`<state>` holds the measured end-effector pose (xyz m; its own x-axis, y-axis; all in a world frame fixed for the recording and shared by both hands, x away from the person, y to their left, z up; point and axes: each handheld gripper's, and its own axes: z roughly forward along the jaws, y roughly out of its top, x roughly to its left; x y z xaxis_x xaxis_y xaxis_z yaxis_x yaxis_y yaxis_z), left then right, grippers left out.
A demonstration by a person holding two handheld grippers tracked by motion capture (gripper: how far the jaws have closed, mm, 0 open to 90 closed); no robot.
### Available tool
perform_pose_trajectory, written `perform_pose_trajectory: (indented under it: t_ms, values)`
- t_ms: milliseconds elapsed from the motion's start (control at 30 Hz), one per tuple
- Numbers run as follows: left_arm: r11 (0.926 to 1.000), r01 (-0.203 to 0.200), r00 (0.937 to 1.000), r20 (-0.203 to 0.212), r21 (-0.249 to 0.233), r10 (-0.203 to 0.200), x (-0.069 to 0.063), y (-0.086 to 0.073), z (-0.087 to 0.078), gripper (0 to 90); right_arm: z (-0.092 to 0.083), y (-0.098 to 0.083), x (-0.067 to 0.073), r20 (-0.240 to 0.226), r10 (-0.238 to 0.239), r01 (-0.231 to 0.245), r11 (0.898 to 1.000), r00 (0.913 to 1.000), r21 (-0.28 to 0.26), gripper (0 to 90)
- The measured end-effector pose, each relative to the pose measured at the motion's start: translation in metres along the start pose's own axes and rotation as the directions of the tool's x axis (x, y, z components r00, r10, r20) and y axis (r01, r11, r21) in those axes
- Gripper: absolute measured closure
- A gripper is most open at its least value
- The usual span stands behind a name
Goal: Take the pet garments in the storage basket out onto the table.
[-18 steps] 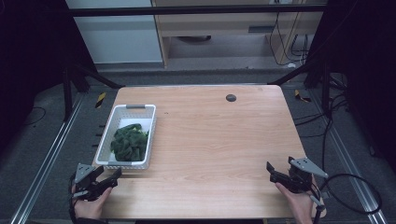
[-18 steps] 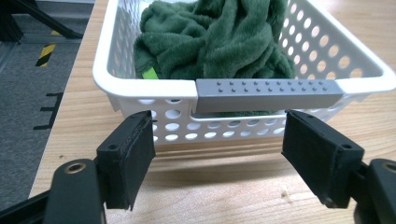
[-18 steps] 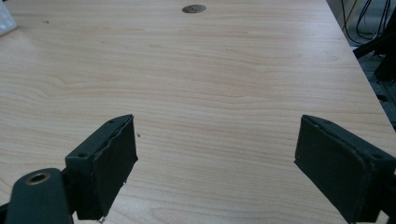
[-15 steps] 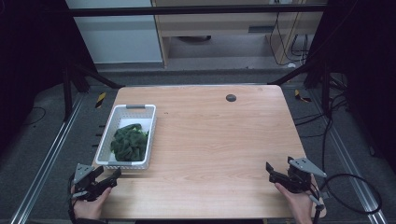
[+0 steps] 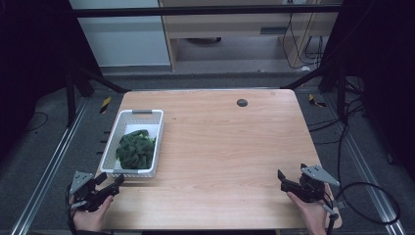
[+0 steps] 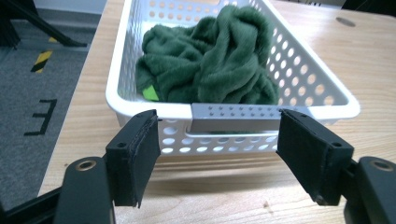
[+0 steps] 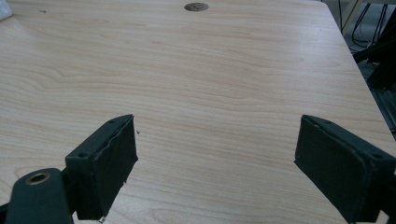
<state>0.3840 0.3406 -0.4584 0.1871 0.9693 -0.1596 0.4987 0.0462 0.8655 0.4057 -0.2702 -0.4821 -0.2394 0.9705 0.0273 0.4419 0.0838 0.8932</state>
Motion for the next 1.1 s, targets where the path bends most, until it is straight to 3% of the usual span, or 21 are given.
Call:
perform_pose_trajectory:
  t_ms: [433, 900, 1100]
  values:
    - [0.9984, -0.041, 0.9984, -0.040, -0.039, 0.040, -0.008, 0.005, -0.010, 28.3, 0.000, 0.000, 0.001, -0.002, -0.008, 0.008, 1.000, 1.0000, -0.001, 12.3]
    - [0.9934, -0.087, 0.9951, -0.054, -0.074, 0.083, -0.012, 0.019, -0.017, 27.2, 0.002, 0.000, 0.001, -0.004, -0.011, 0.011, 1.000, 0.9999, 0.004, 12.1]
    - [0.9923, -0.089, 0.9948, -0.057, -0.086, 0.085, -0.012, 0.025, -0.017, 27.0, 0.002, 0.000, 0.001, -0.002, -0.012, 0.012, 1.000, 0.9999, 0.000, 11.9]
